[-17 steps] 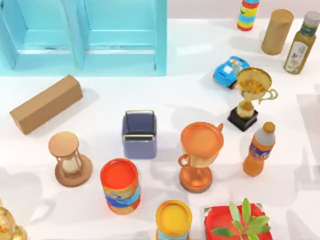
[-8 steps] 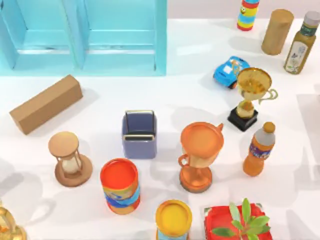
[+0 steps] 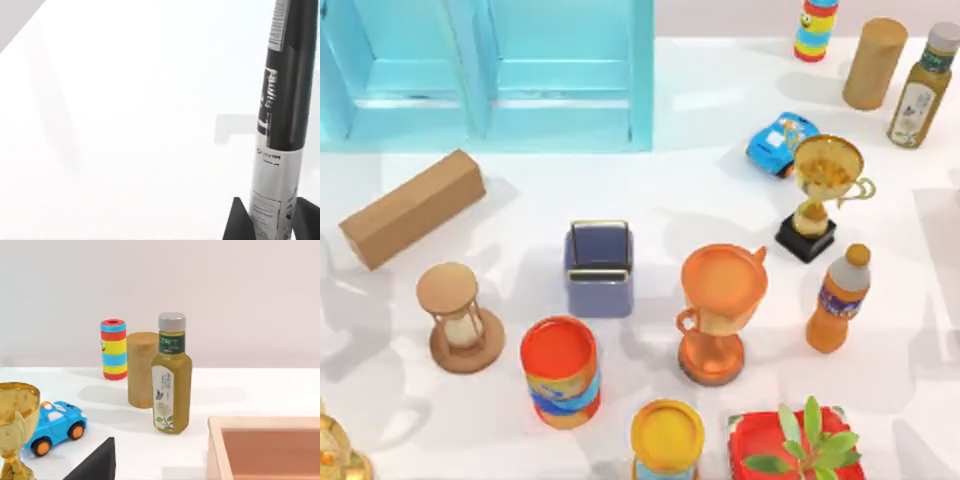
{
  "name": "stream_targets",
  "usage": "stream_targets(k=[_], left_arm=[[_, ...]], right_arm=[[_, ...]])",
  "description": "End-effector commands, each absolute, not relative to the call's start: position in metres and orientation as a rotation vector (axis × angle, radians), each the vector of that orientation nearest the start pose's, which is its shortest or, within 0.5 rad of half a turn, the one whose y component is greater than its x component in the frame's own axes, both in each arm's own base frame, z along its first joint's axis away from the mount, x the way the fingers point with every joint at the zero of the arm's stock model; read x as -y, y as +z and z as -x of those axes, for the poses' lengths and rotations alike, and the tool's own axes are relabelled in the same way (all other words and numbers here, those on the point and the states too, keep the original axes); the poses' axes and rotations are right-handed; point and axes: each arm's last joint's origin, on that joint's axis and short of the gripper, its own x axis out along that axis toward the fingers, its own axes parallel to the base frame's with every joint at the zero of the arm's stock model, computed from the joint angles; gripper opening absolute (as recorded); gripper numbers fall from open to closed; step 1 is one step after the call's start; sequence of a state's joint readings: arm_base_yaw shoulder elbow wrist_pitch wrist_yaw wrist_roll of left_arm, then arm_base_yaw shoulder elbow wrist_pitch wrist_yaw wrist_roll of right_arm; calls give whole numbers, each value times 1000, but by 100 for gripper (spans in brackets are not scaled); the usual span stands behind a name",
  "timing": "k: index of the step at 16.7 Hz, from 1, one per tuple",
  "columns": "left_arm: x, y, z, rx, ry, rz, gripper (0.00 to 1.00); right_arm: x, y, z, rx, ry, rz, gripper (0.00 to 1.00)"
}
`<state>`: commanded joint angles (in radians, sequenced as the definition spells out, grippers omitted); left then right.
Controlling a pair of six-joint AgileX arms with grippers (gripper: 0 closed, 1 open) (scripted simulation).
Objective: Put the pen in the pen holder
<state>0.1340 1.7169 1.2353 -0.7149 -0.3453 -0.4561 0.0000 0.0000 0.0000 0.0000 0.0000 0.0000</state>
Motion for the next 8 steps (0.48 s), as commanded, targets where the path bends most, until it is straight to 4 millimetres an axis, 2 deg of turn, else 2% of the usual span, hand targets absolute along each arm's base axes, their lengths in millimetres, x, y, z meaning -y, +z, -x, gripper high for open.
stream_targets(k=[2,4,6,8], left_arm=[[1,196,-351,-1014,704,92,0],[63,183,-351,-899,709,-66,0],[125,174,-340,-735,703,-182,0],[182,170,-321,-539,688,-238,0]], right_arm=[[1,160,-106,0,0,0,100],[1,160,-106,0,0,0,100],[1,160,-106,0,0,0,100],[1,160,-106,0,0,0,100]])
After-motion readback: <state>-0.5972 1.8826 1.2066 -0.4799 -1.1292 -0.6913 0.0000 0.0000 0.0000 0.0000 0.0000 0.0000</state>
